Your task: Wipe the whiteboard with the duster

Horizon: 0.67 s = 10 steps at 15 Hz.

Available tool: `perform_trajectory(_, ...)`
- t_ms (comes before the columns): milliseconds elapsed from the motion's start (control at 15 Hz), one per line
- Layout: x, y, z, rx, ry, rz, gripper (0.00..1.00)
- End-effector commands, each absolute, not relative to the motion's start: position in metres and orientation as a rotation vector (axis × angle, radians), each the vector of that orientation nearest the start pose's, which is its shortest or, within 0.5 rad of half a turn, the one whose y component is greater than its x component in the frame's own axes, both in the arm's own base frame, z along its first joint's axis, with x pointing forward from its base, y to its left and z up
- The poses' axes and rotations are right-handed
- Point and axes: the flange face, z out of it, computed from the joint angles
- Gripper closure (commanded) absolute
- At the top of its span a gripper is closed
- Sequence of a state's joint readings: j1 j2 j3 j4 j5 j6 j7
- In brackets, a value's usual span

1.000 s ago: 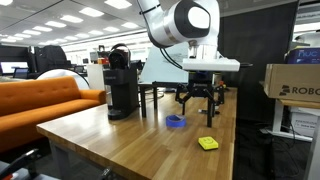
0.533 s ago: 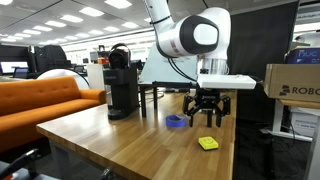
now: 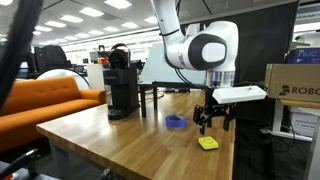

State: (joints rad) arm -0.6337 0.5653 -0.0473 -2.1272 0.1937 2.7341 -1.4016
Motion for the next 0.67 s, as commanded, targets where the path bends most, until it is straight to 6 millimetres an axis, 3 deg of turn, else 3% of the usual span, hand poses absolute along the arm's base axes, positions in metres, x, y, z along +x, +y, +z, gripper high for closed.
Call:
perform_trajectory(0, 0.446, -0.370, 0.134, -2.997, -0.915, -0.177, 0.00)
perform_trajectory(600, 0.448, -0.361, 0.123, -2.957, -0.918, -0.171, 0.00)
